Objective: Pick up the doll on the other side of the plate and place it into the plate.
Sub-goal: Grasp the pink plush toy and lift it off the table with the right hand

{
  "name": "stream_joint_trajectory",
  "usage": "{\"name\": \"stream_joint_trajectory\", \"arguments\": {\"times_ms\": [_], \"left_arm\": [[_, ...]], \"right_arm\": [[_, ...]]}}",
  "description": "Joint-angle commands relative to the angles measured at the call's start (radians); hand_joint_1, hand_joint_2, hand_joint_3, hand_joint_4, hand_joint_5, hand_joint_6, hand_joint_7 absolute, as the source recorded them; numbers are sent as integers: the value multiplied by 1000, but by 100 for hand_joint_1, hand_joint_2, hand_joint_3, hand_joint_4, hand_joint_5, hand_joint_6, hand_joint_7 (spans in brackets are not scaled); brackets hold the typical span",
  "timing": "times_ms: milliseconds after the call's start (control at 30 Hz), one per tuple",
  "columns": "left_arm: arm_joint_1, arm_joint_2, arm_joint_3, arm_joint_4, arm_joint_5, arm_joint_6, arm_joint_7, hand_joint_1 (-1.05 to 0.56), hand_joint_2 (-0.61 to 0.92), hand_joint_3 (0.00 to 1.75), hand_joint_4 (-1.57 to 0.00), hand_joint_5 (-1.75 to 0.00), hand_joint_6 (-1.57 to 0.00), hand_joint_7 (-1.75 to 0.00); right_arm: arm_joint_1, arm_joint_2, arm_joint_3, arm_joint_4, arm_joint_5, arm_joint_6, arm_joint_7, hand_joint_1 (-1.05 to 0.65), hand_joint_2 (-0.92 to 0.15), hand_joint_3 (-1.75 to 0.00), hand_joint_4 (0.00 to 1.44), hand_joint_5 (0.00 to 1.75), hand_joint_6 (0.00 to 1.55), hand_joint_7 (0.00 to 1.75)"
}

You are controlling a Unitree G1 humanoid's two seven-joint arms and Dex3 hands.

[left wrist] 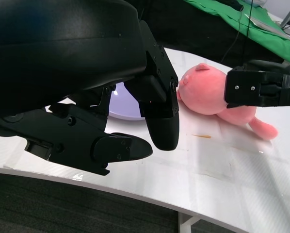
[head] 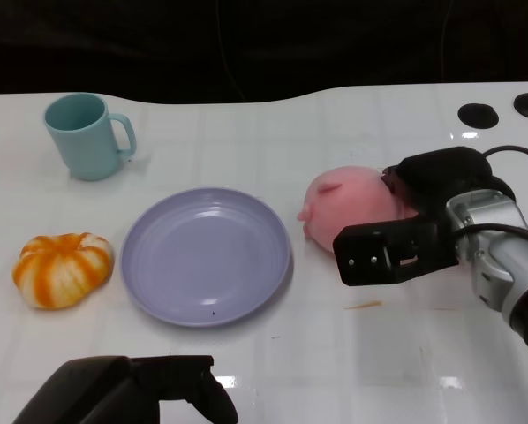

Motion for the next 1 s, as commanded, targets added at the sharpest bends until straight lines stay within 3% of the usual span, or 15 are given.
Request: {"name": "stream_joint_trajectory", "arguments": {"times_ms": [33, 100, 133, 200, 233, 300, 467, 567, 600, 700, 767, 800, 833, 900, 1000], "left_arm": [[5, 7, -25, -64, 7, -24, -25, -22, 92, 42, -61, -167, -70, -93], [3, 8, -25, -62, 5, -27, -22, -22, 92, 42, -62, -167, -70, -94], [2, 8, -26, -62, 5, -26, -23, -22, 92, 42, -62, -166, -70, -94], [1, 8, -25, -63, 3, -22, -26, -22, 92, 42, -62, -166, -70, -94], [0, 7, -25, -63, 2, -21, -27, -22, 92, 42, -62, -166, -70, -94], [-1, 6, -24, -60, 2, -24, -26, -22, 92, 42, -62, -166, -70, -93], [-5, 6, -23, -56, 3, -25, -27, -22, 91, 41, -62, -166, -70, -93], [-6, 6, -23, -53, 3, -31, -23, -22, 91, 41, -62, -166, -70, -93], [-6, 6, -23, -52, 3, -32, -22, -22, 91, 41, -63, -166, -71, -92], [-8, 5, -21, -49, 1, -32, -21, -21, 91, 40, -63, -167, -71, -92], [-8, 7, -20, -46, 1, -35, -20, -21, 91, 40, -63, -167, -71, -92], [-8, 8, -20, -45, 2, -37, -20, -21, 91, 40, -63, -167, -71, -92], [-8, 8, -19, -46, 4, -36, -20, -21, 91, 40, -63, -167, -71, -92], [-8, 9, -20, -47, 8, -33, -22, -22, 92, 40, -63, -167, -71, -92], [-9, 10, -18, -48, 3, -31, -25, -22, 92, 40, -62, -166, -71, -92]], "right_arm": [[48, 35, 42, 81, 11, -58, 3, -38, -91, -1, 104, 39, 103, 0], [42, 41, 50, 89, 8, -49, -3, -38, -92, -12, 88, 83, 91, 1], [39, 43, 53, 88, 7, -44, 3, -38, -92, -14, 84, 89, 89, 0], [37, 44, 54, 85, 14, -35, 13, -38, -92, -22, 80, 68, 84, 0], [39, 45, 44, 80, 27, -31, 14, -38, -92, -23, 83, 66, 83, 0], [51, 47, 3, 65, 69, -14, -4, -38, -92, -23, 82, 77, 84, 1], [70, 40, -70, 17, 141, 15, -32, -37, -92, -25, 84, 81, 87, 2], [99, 21, -129, -58, 201, 2, -43, -34, -92, -24, 81, 143, 102, 4], [110, 14, -145, -81, 219, -8, -47, -33, -92, -23, 81, 153, 105, 5], [142, -7, -179, -148, 247, -5, -59, -32, -92, -23, 80, 154, 108, 3], [164, -16, -203, -183, 265, -6, -76, -32, -92, -24, 81, 167, 112, 5], [173, -20, -212, -196, 272, -10, -84, -29, -87, -34, 86, 171, 109, 61], [182, -26, -222, -212, 278, -12, -91, -28, -81, -46, 88, 173, 91, 108], [197, -37, -234, -242, 288, -10, -91, -27, -68, -75, 91, 174, 79, 143], [215, -52, -253, -272, 300, -22, -108, -25, -60, -87, 89, 175, 74, 158]]}}
